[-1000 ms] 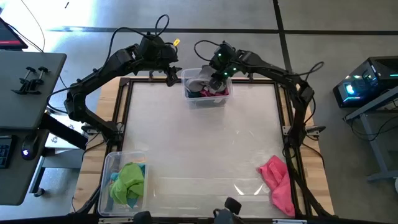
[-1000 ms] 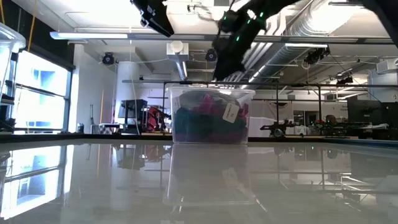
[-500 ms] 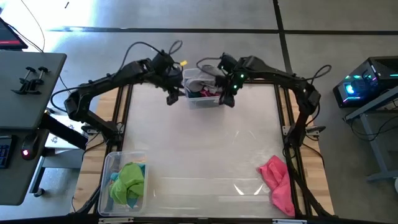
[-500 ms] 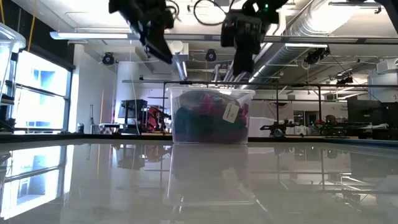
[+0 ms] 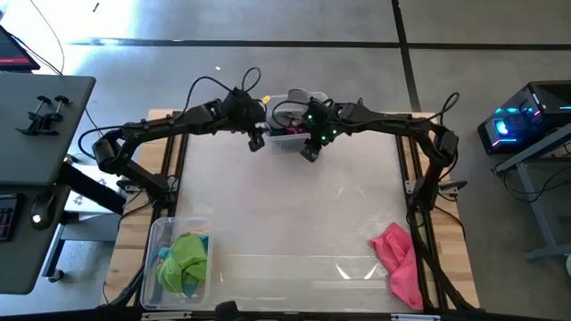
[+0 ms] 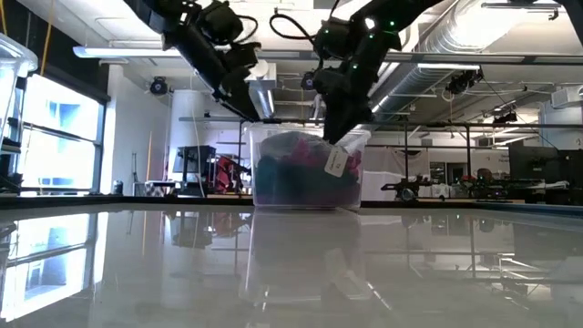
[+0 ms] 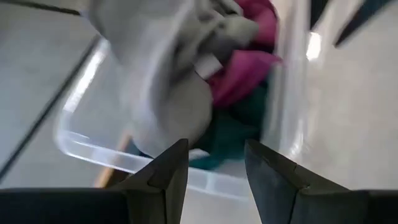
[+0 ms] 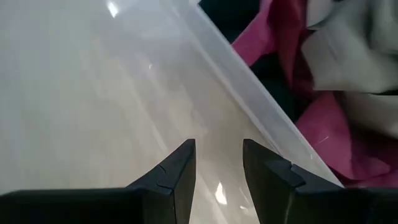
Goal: Sort towels by color in basket
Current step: Put the pink microfiber towel into the bottom transparent bin
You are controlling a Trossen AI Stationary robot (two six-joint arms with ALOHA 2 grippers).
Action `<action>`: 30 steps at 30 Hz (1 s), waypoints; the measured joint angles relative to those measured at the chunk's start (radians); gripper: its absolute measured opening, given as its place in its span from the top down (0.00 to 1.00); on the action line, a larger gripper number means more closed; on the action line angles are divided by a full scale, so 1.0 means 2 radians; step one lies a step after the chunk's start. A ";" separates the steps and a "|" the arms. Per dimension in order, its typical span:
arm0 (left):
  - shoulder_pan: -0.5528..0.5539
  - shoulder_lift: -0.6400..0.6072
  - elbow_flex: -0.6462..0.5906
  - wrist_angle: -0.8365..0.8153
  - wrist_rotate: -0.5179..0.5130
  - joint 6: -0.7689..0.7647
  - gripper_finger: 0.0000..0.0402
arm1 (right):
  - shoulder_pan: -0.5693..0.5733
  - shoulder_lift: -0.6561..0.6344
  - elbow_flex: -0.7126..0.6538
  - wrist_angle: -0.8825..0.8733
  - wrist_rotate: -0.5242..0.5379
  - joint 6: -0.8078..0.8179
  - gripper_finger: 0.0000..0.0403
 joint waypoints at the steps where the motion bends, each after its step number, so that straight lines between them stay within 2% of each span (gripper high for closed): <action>1: 0.001 0.000 0.000 0.009 -0.008 0.000 0.64 | 0.000 0.000 0.000 0.007 0.004 0.014 0.68; 4: 0.006 0.000 0.005 0.019 -0.029 0.000 0.64 | -0.002 0.000 0.007 0.013 0.008 0.048 0.68; 11: 0.005 -0.016 0.035 0.005 -0.027 -0.002 0.65 | 0.012 -0.022 0.033 -0.036 -0.031 0.039 0.68; 17: -0.002 -0.054 0.036 -0.014 -0.026 -0.049 0.65 | 0.057 -0.089 0.034 -0.172 -0.059 0.035 0.68; 20: -0.008 -0.075 0.036 -0.024 -0.026 -0.067 0.65 | 0.101 -0.129 0.015 -0.223 -0.042 0.048 0.68; 22: -0.012 -0.086 0.036 -0.024 -0.026 -0.067 0.65 | 0.131 -0.161 -0.027 -0.234 -0.008 0.091 0.68; 25: -0.016 -0.095 0.036 -0.020 -0.025 -0.066 0.65 | 0.170 -0.214 -0.114 -0.241 0.036 0.226 0.68; 28: -0.021 -0.098 0.036 -0.019 -0.026 -0.067 0.65 | 0.204 -0.254 -0.200 -0.234 -0.009 0.375 0.68; 30: -0.025 -0.098 0.036 -0.016 -0.025 -0.066 0.65 | 0.226 -0.271 -0.249 -0.224 -0.056 0.431 0.67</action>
